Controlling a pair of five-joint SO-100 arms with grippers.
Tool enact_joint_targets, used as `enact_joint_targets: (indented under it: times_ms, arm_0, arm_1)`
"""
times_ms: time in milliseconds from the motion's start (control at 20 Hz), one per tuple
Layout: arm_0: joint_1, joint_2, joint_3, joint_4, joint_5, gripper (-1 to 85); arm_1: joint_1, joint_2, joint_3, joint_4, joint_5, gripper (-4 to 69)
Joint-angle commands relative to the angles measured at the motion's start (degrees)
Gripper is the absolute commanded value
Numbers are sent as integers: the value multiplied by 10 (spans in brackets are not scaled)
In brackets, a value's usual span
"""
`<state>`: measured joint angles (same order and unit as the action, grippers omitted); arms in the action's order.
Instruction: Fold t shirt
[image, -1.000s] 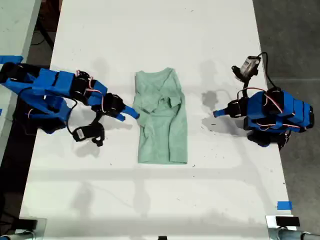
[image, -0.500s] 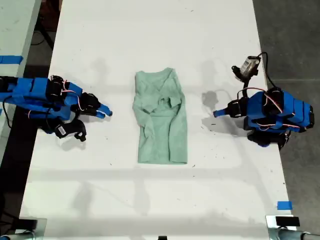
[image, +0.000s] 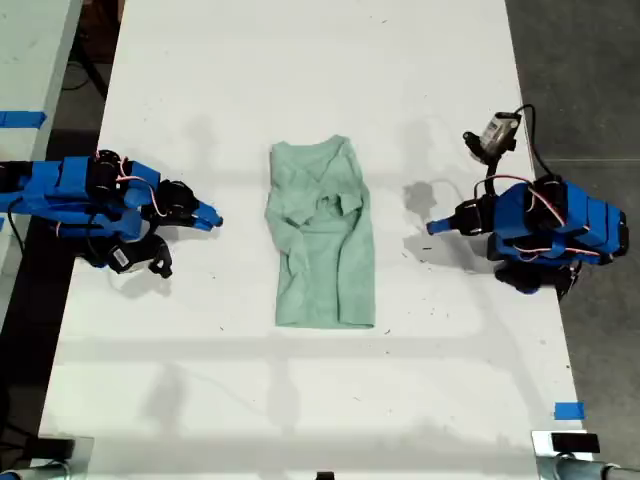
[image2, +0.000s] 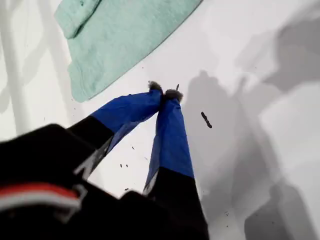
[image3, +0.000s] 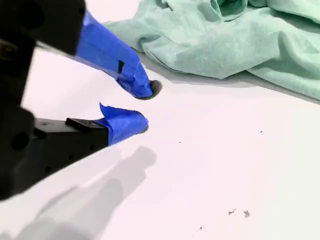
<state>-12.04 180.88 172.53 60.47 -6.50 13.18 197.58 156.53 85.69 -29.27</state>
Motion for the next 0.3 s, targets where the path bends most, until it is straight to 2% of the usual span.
enact_joint_targets:
  times_ms: [0,250]
  arm_0:
    - [-5,0,-3,-9,4,57]
    - [-5,-4,-3,-10,4,55]
  arm_1:
    - [0,-3,-3,3,2,15]
    - [-1,-3,-2,4,4,15]
